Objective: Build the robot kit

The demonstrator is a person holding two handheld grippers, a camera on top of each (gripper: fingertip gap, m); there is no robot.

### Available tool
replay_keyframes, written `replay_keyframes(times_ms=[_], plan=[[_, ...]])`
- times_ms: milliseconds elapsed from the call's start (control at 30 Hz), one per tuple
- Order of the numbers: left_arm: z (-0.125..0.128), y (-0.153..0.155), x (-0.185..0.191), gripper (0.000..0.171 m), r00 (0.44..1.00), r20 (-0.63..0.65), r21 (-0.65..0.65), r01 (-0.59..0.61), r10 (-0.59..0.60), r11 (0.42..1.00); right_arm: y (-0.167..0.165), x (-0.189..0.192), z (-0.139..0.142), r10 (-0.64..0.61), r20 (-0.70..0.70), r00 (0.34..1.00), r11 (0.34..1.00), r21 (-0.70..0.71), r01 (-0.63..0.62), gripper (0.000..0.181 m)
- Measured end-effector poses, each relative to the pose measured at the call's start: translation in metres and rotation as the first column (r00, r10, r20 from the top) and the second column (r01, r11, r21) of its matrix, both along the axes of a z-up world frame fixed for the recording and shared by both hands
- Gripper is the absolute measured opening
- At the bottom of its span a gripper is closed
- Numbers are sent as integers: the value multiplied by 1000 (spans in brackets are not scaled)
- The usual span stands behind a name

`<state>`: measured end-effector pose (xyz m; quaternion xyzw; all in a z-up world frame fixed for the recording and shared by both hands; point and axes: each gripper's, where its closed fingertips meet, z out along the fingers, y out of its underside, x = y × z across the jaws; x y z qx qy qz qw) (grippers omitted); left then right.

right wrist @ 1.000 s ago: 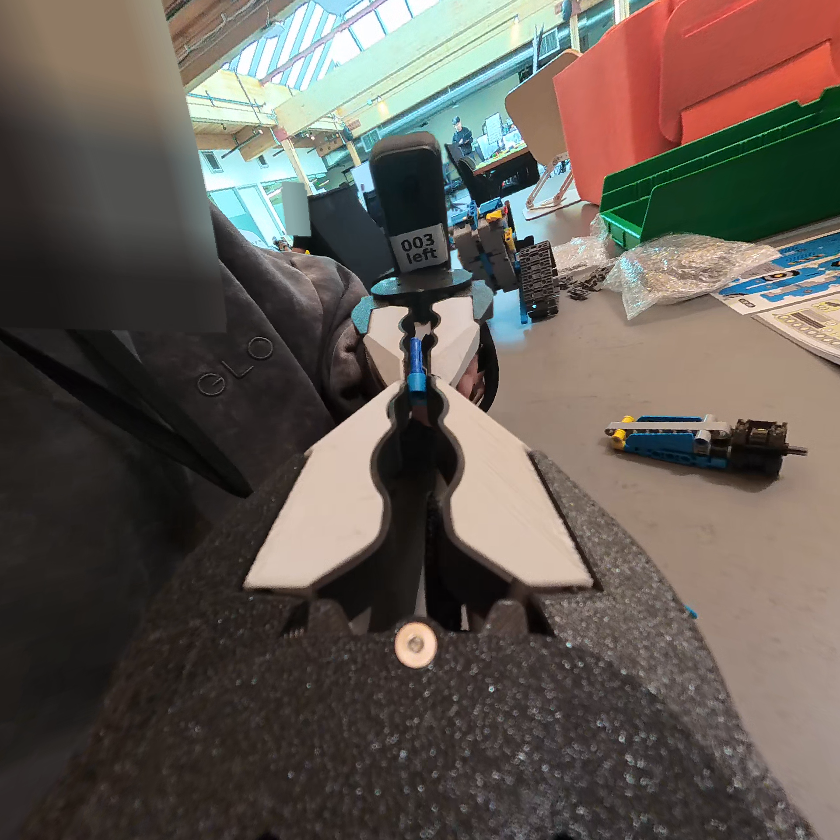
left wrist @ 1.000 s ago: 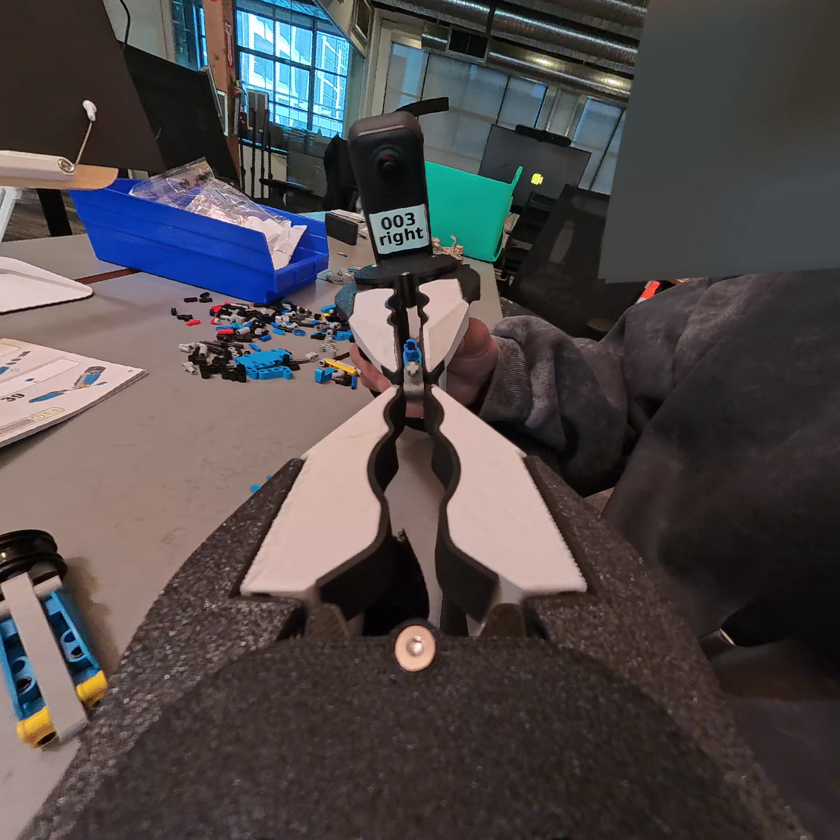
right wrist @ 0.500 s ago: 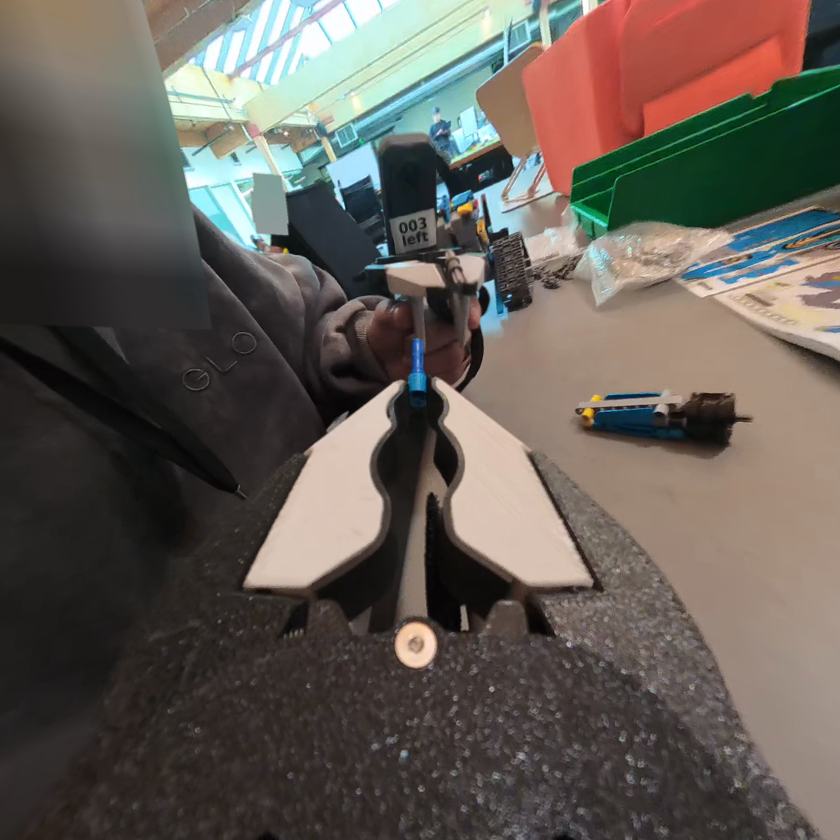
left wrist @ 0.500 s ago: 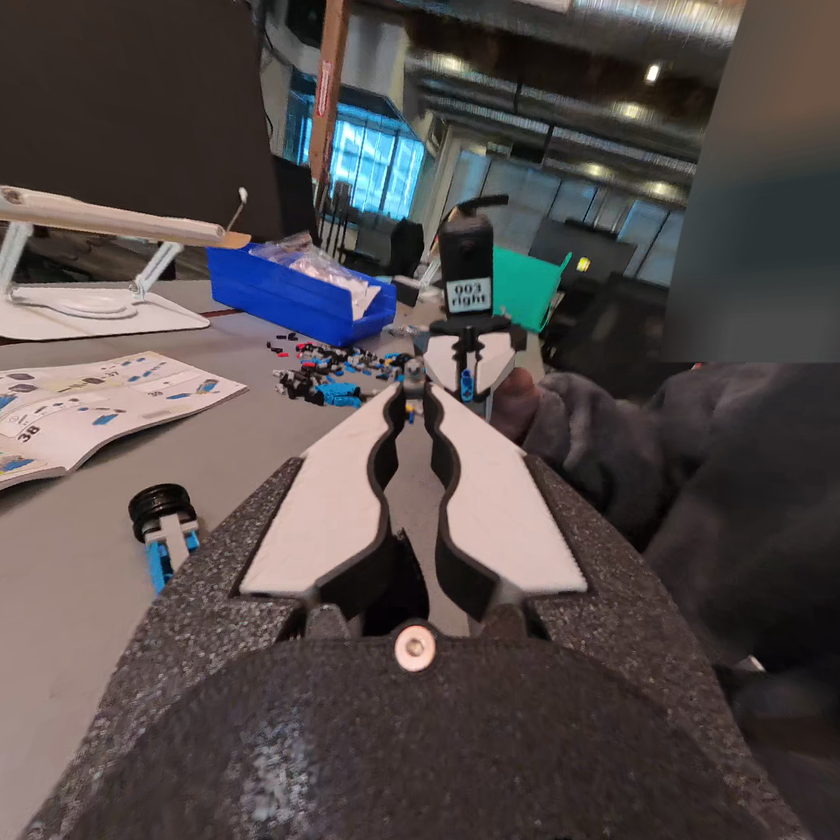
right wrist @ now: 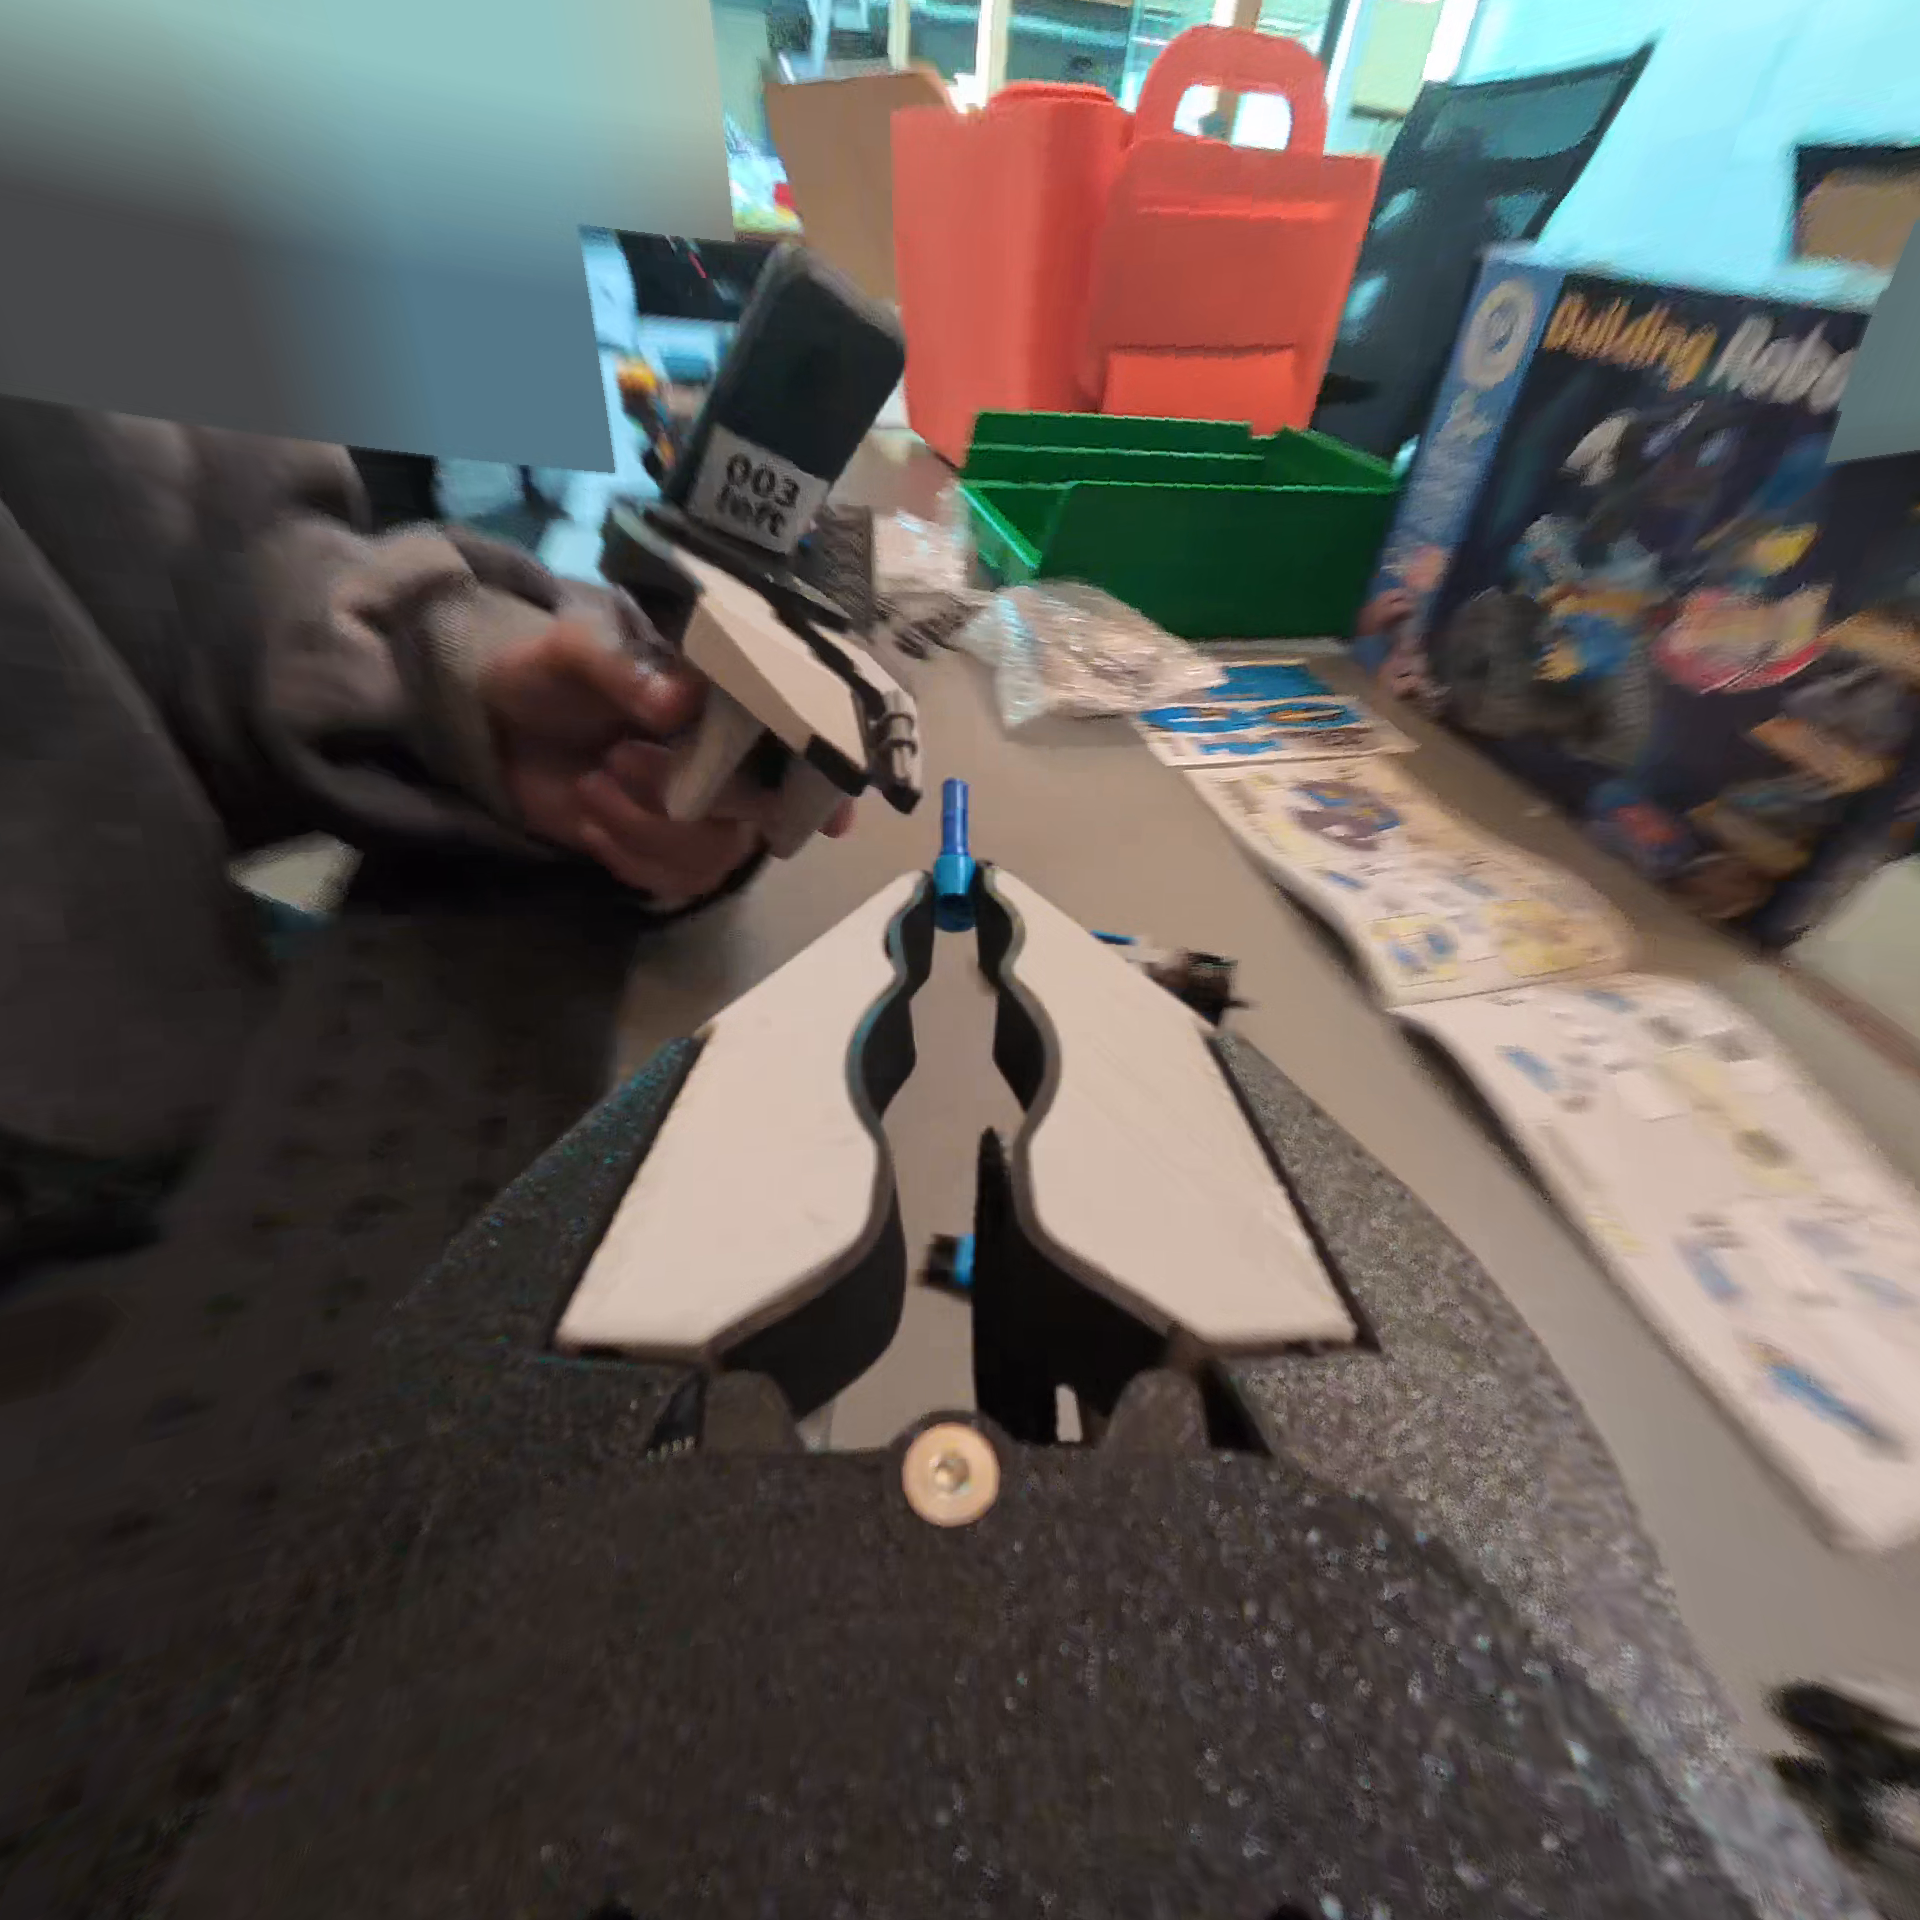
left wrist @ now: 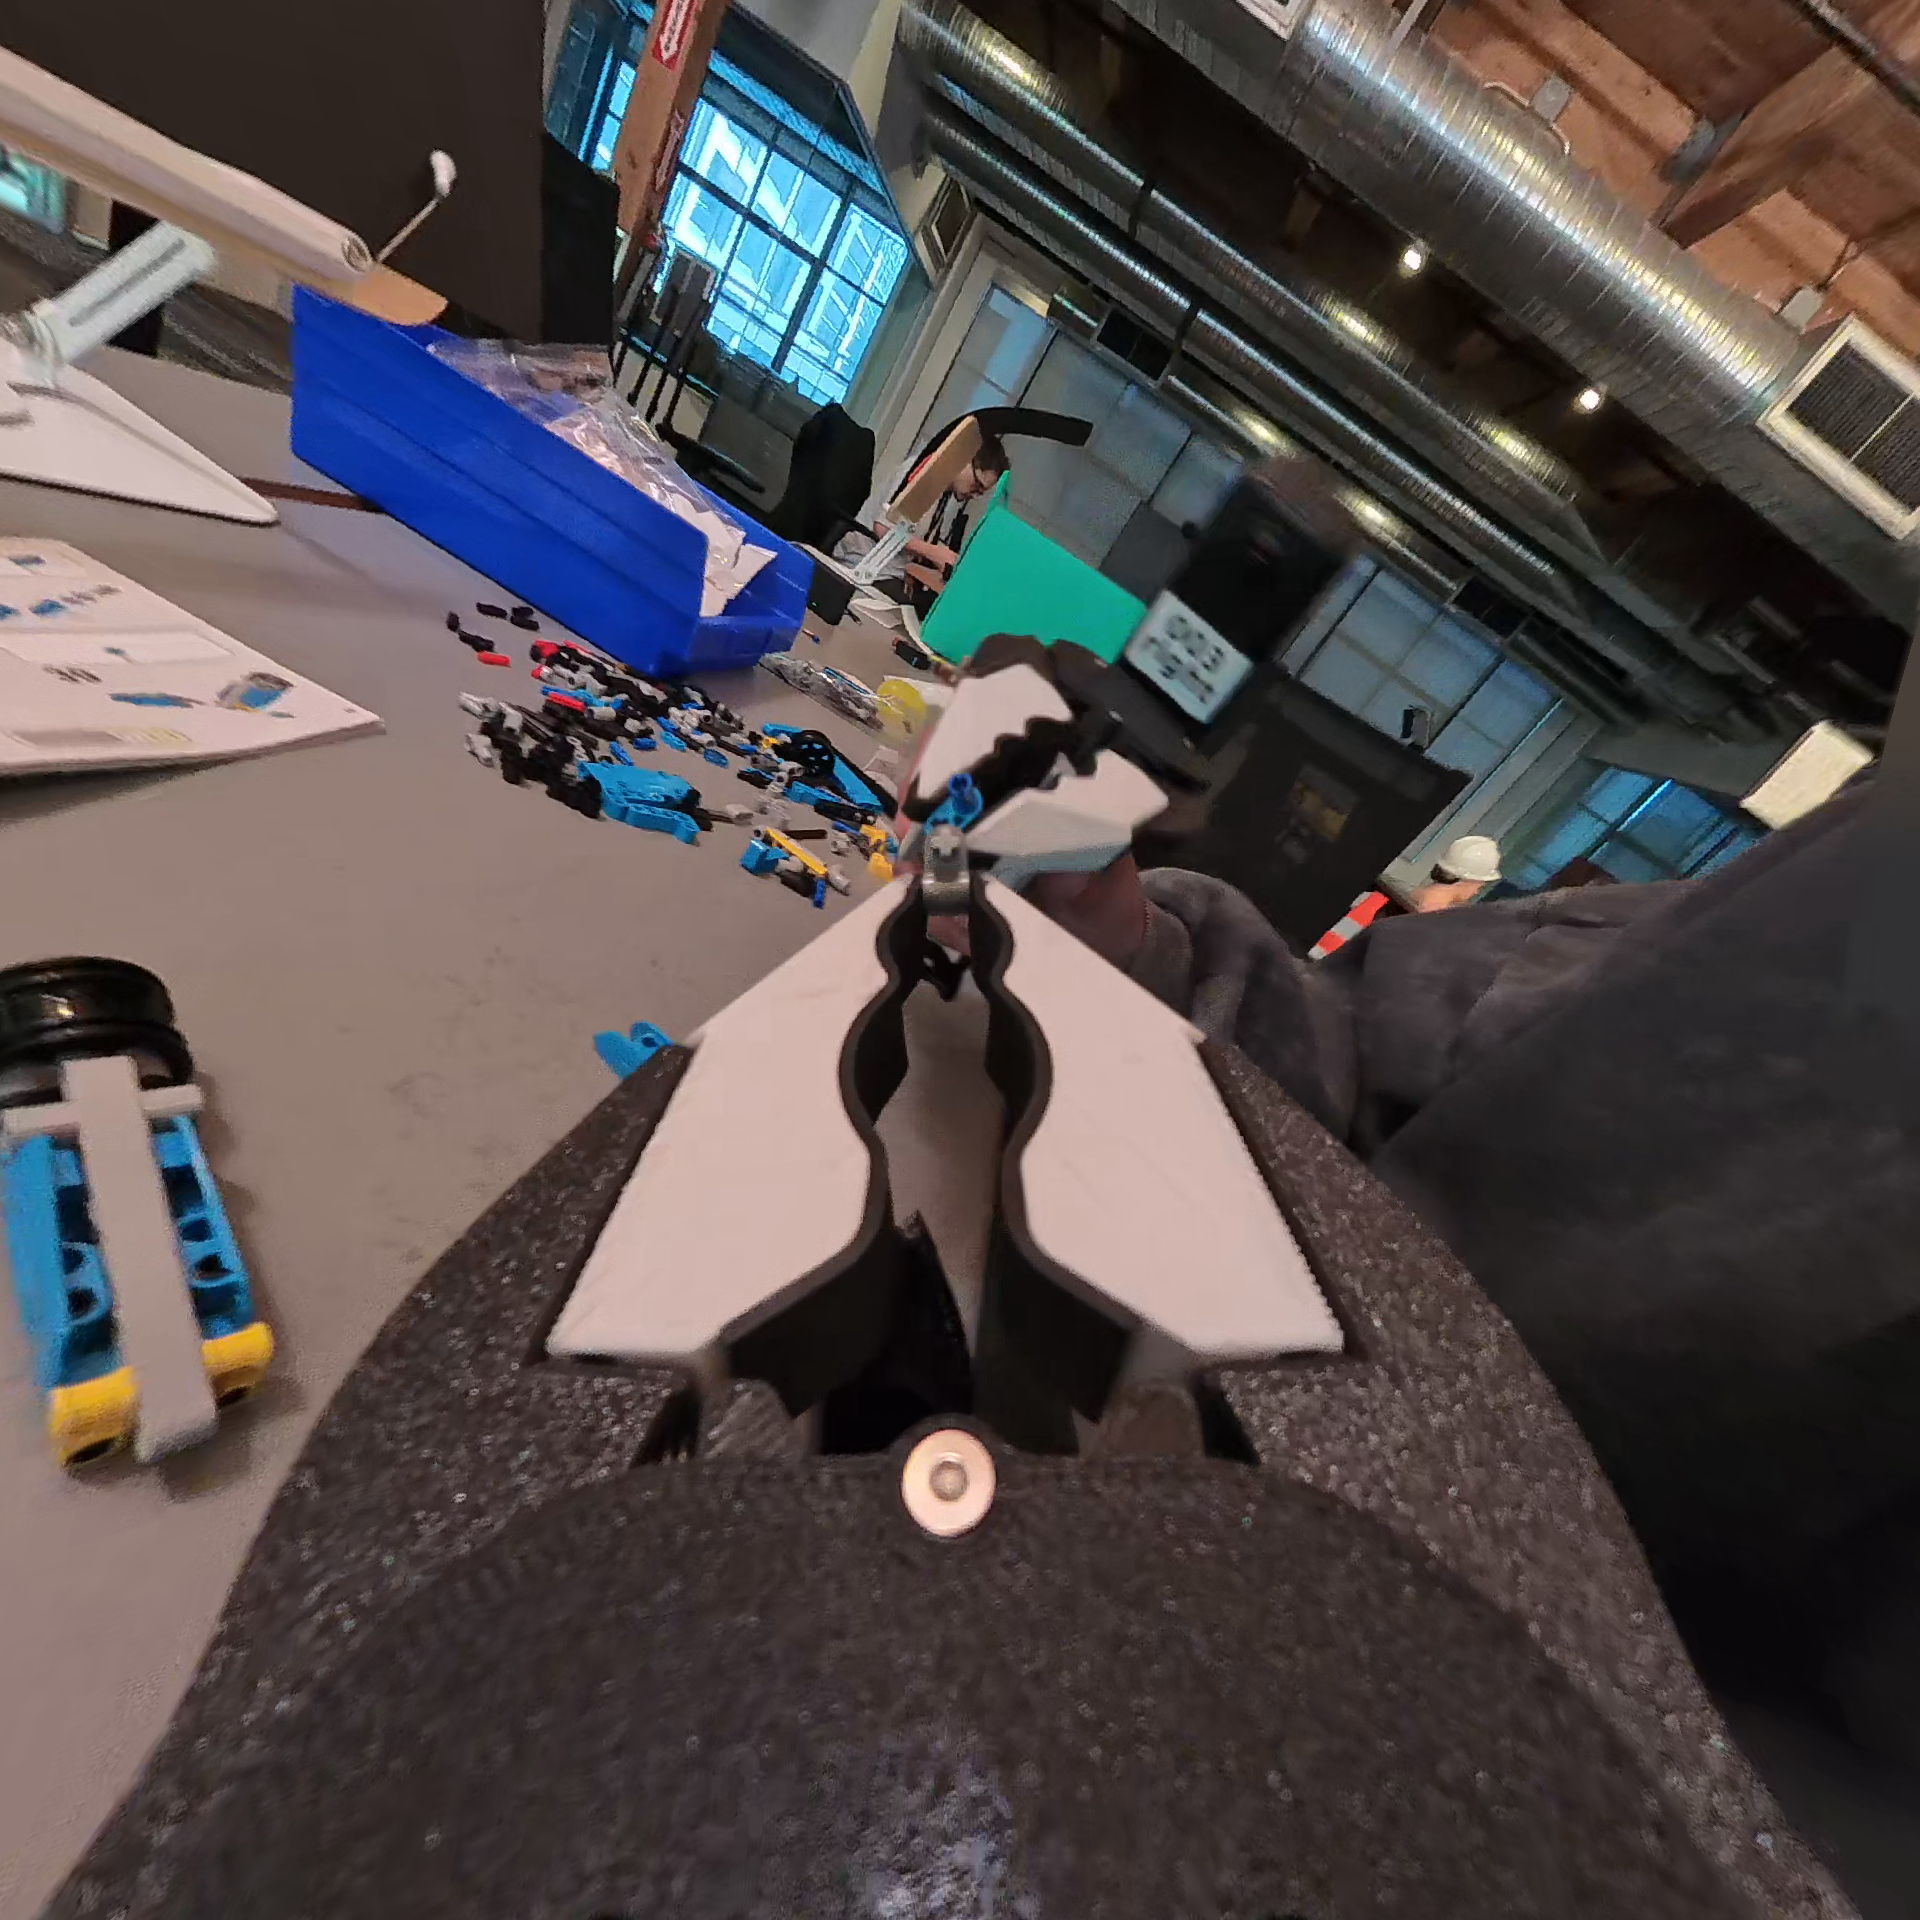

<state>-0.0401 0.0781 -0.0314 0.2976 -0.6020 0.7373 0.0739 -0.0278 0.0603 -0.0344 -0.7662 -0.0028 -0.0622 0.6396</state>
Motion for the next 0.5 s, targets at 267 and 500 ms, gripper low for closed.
replay_keyframes(times_ms=[267,500], plan=[[1,-8,-4,7,1000,-21,-23,22,-22,1000,7,-16,6,-129,697,705,981,-11,191,7],[3,-17,-16,7,997,56,34,60,-62,998,4,-26,16,-129,662,739,990,47,131,6]])
